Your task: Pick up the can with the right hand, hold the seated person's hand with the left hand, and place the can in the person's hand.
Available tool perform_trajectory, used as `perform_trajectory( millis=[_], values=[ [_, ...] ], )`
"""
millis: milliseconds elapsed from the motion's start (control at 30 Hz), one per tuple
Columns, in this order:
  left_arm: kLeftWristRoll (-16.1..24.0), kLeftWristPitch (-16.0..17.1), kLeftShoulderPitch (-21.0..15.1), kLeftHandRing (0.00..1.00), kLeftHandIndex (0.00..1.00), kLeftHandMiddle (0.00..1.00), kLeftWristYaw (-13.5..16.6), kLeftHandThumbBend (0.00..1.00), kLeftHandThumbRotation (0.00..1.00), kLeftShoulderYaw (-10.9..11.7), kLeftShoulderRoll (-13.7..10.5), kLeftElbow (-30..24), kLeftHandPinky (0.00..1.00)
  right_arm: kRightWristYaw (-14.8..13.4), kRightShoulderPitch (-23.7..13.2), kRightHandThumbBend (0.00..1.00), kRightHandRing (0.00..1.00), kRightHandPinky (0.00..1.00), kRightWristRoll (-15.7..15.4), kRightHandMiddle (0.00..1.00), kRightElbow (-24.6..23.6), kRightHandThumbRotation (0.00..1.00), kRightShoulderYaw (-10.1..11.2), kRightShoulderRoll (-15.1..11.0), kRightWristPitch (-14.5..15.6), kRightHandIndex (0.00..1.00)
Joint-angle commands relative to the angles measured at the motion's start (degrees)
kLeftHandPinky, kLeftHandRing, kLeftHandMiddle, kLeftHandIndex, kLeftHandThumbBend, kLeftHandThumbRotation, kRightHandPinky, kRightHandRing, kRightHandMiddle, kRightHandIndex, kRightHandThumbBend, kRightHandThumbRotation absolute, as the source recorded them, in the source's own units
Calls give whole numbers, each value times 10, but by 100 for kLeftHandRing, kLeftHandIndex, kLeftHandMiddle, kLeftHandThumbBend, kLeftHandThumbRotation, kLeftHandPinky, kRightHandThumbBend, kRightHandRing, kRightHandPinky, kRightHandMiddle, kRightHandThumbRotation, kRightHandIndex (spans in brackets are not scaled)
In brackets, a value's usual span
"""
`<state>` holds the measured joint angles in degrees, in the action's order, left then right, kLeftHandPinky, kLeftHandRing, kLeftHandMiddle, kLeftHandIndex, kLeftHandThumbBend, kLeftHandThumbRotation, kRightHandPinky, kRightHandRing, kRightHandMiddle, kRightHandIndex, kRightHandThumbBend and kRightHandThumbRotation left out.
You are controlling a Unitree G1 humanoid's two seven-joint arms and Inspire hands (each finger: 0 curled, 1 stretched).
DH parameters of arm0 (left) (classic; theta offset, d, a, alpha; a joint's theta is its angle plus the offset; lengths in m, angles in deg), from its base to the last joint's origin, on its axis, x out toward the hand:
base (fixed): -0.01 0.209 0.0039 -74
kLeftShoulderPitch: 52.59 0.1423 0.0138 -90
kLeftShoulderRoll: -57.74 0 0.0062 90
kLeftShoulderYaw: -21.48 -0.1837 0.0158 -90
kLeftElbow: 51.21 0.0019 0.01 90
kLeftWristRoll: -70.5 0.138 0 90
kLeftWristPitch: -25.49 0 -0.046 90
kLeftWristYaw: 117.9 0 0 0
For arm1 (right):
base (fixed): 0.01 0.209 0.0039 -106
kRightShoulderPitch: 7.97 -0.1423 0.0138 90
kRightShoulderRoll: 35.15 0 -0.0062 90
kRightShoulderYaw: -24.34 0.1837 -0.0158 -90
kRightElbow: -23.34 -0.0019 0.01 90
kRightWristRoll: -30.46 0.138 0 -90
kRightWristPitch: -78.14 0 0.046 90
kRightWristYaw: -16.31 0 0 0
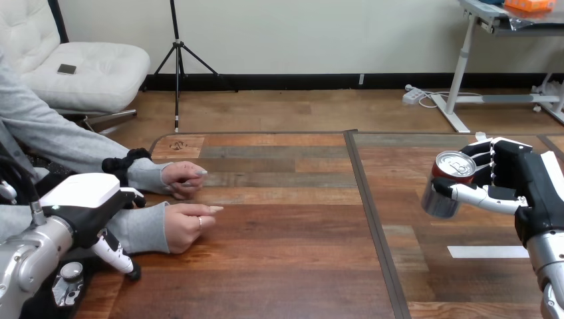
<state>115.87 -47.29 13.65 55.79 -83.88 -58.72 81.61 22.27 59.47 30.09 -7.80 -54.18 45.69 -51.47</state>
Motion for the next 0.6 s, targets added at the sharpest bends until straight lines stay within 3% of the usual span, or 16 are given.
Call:
perform_trajectory(
  millis=[0, 567],
  values=[
    [-5, 3, -41, 77, 78, 79, 2, 100, 20, -6, -20, 6, 71, -2, -26, 72, 37, 33, 13, 43, -28, 0, 9, -5, -5, 44],
    [-46, 12, -36, 71, 75, 75, -20, 97, 10, 9, -19, -1, 61, -10, -26, 72, 36, 33, 3, 43, -26, 0, 4, -7, -15, 44]
  ],
)
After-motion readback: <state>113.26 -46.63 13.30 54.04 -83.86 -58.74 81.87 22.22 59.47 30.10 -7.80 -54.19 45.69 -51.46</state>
